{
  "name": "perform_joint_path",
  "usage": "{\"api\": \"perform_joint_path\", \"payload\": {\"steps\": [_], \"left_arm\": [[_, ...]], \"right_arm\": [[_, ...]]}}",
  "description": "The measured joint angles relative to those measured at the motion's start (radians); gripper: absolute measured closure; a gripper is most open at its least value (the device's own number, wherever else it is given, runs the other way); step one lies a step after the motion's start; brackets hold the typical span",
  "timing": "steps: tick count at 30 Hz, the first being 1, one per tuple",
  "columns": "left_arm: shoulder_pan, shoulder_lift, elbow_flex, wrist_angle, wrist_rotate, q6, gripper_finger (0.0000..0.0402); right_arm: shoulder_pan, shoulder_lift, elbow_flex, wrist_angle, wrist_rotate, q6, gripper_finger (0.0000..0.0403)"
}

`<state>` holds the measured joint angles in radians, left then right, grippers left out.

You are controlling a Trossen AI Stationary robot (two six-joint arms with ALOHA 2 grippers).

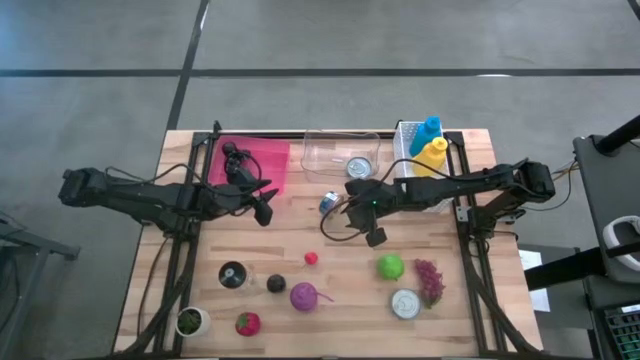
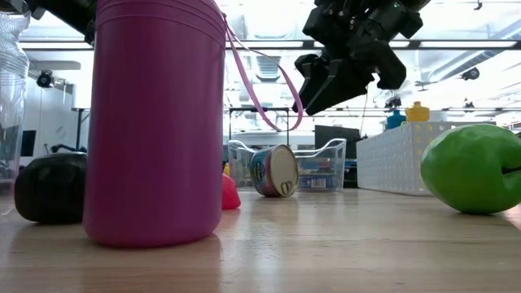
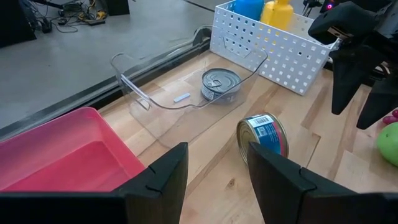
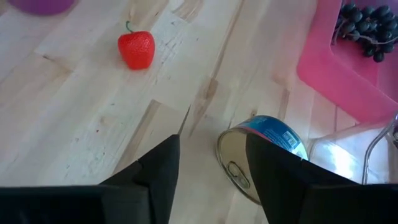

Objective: Pick & Place Food Item
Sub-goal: Put the blue red tuna can into the transparent bin

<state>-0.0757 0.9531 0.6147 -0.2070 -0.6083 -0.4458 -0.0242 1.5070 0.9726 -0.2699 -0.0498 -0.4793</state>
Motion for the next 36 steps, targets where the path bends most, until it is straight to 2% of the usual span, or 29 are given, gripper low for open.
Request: {"api": "perform_joint_path", "payload": {"steps": [11, 26, 36], "left_arm": [[0.0, 0.0, 0.0, -0.001, 0.0, 0.0, 0.023], [0.0, 0.0, 0.0, -0.001, 0.0, 0.0, 0.023], [0.0, 0.0, 0.0, -0.001, 0.0, 0.0, 0.0229]], "right_arm": [[0.0, 0.0, 0.0, 0.0, 0.0, 0.0, 0.0236], [0.0, 0.0, 0.0, 0.0, 0.0, 0.0, 0.0222], [0.0, 0.0, 0.0, 0.0, 0.0, -0.001, 0.0234]]}}
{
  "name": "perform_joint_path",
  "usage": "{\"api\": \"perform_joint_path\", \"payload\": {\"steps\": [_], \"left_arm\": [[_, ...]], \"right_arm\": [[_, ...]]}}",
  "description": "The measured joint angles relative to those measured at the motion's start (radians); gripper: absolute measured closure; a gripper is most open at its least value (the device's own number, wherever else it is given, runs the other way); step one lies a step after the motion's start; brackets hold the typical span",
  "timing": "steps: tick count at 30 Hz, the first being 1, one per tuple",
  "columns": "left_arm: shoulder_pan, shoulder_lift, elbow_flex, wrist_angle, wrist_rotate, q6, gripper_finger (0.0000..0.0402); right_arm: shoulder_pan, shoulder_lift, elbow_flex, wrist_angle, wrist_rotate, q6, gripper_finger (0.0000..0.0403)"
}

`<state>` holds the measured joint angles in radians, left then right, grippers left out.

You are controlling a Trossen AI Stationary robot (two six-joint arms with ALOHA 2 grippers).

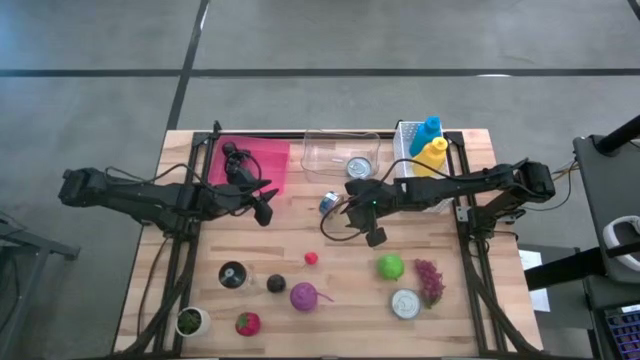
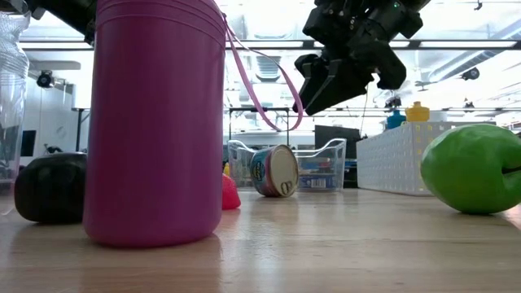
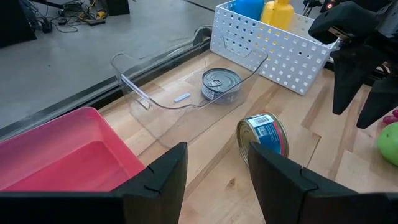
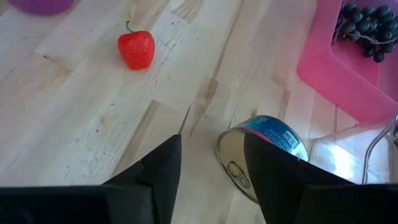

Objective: Pick & Place Food Item
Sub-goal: Put the blue red tuna can into the transparent bin

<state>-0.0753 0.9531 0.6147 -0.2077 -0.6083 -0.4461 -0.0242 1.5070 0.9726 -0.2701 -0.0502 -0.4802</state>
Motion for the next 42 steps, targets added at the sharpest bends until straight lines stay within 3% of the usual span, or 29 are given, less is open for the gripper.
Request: {"api": "perform_joint_path", "payload": {"steps": [5, 17, 27, 33, 42], "left_arm": [[0.0, 0.0, 0.0, 0.0, 0.0, 0.0, 0.0232], [0.0, 0.0, 0.0, 0.0, 0.0, 0.0, 0.0229], [0.0, 0.0, 0.0, 0.0, 0.0, 0.0, 0.0229], [0.0, 0.0, 0.0, -0.003, 0.0, 0.0, 0.0227], [0.0, 0.0, 0.0, -0.015, 0.0, 0.0, 0.0232]], "right_arm": [[0.0, 0.0, 0.0, 0.029, 0.0, -0.1, 0.0239], [0.0, 0.0, 0.0, 0.034, -0.002, -0.091, 0.0226], [-0.003, 0.014, 0.0, 0.241, -0.002, -0.183, 0.021], [-0.027, 0.041, 0.001, 0.262, -0.019, -0.335, 0.0182], [-0.118, 0.095, 0.032, 0.211, -0.161, -0.386, 0.0103]]}}
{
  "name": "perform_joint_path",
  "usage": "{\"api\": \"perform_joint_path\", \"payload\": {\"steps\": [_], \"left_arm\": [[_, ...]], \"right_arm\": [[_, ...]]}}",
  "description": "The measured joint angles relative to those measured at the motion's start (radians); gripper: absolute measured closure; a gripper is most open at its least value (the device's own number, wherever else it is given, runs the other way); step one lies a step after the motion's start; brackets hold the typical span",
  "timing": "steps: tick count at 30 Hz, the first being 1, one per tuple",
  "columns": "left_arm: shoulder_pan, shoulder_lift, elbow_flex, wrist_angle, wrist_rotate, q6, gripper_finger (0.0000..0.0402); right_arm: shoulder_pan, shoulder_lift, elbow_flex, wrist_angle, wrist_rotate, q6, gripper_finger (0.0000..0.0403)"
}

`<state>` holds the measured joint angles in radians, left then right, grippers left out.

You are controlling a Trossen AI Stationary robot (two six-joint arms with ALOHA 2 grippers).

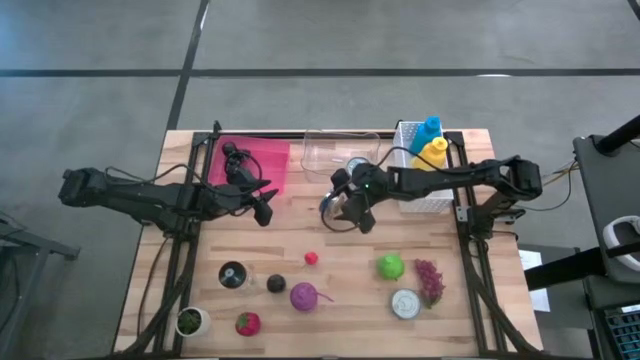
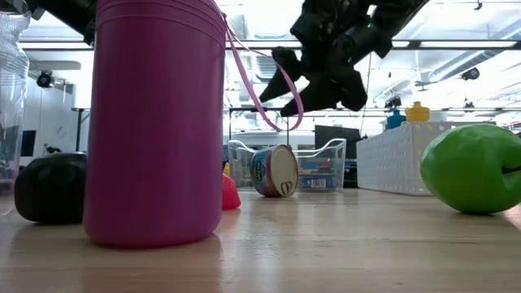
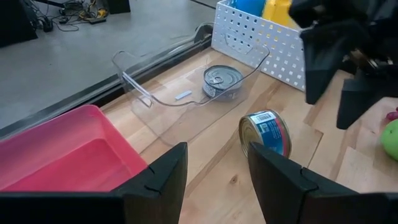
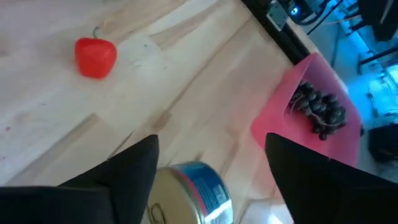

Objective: Pick & Place Food Item
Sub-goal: Put the blue red tuna can into the transparent bin

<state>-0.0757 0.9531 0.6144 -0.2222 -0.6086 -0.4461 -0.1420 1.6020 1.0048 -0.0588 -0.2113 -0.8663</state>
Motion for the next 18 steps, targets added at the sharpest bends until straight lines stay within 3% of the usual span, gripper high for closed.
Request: {"api": "perform_joint_path", "payload": {"steps": [3, 12, 18], "left_arm": [[0.0, 0.0, 0.0, -0.003, 0.0, 0.0, 0.0229], [0.0, 0.0, 0.0, -0.009, 0.0, 0.0, 0.0229], [0.0, 0.0, 0.0, -0.01, 0.0, 0.0, 0.0233]], "right_arm": [[-0.025, 0.004, 0.002, -0.016, -0.056, -0.012, 0.0079], [-0.079, 0.039, 0.002, -0.014, -0.059, -0.077, 0.0014], [-0.089, 0.063, 0.002, -0.002, -0.059, -0.086, 0.0004]]}}
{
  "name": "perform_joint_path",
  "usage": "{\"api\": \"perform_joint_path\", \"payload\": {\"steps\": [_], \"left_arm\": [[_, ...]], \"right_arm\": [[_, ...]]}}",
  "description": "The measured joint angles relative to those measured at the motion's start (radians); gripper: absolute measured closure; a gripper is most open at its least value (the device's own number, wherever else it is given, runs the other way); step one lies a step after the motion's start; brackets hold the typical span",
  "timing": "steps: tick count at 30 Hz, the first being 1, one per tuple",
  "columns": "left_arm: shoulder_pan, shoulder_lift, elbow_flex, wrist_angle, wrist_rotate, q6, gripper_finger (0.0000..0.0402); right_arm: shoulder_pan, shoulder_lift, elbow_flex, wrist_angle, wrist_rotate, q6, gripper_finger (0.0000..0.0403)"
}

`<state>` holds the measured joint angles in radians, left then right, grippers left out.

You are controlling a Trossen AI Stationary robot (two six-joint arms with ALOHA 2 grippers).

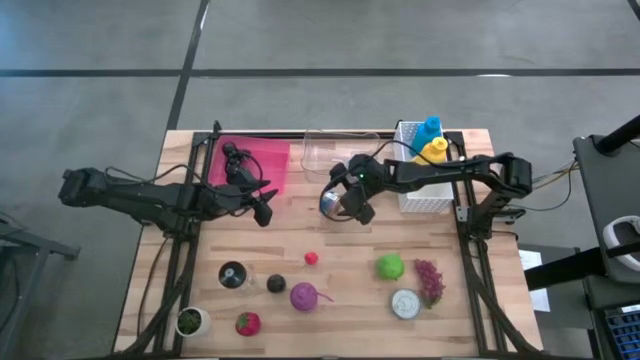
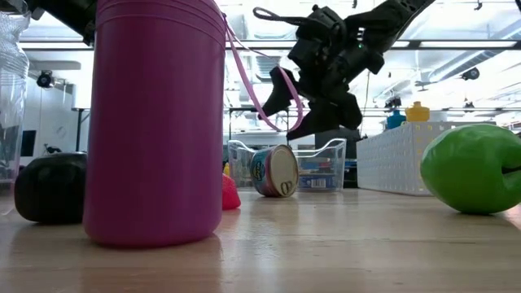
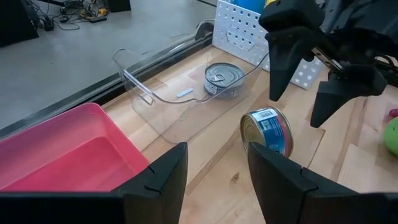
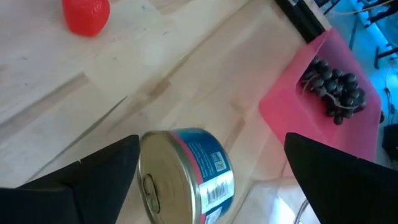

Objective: Pick & Place Food Item
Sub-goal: Put the blue red tuna can into the transparent bin

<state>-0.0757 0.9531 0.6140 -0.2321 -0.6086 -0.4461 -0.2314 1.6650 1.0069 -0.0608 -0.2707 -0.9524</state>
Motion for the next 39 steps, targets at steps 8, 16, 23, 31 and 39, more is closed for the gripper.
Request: {"api": "perform_joint_path", "payload": {"steps": [8, 16, 23, 31, 39], "left_arm": [[0.0, 0.0, 0.0, -0.005, 0.0, 0.0, 0.0228], [0.0, 0.0, 0.0, -0.005, 0.0, 0.0, 0.0233], [0.0, 0.0, 0.0, -0.005, 0.0, 0.0, 0.0229], [0.0, 0.0, 0.0, -0.006, 0.0, 0.0, 0.0232], [0.0, 0.0, 0.0, -0.006, 0.0, 0.0, 0.0229]], "right_arm": [[0.002, 0.033, -0.001, 0.008, 0.0, -0.069, 0.0003], [0.002, 0.053, -0.001, -0.012, 0.001, -0.072, 0.0003], [0.002, 0.051, -0.001, -0.027, 0.007, -0.091, 0.0003], [-0.032, 0.055, 0.03, -0.079, 0.008, 0.015, 0.0003], [-0.035, 0.055, 0.085, -0.204, 0.006, 0.021, 0.0003]]}}
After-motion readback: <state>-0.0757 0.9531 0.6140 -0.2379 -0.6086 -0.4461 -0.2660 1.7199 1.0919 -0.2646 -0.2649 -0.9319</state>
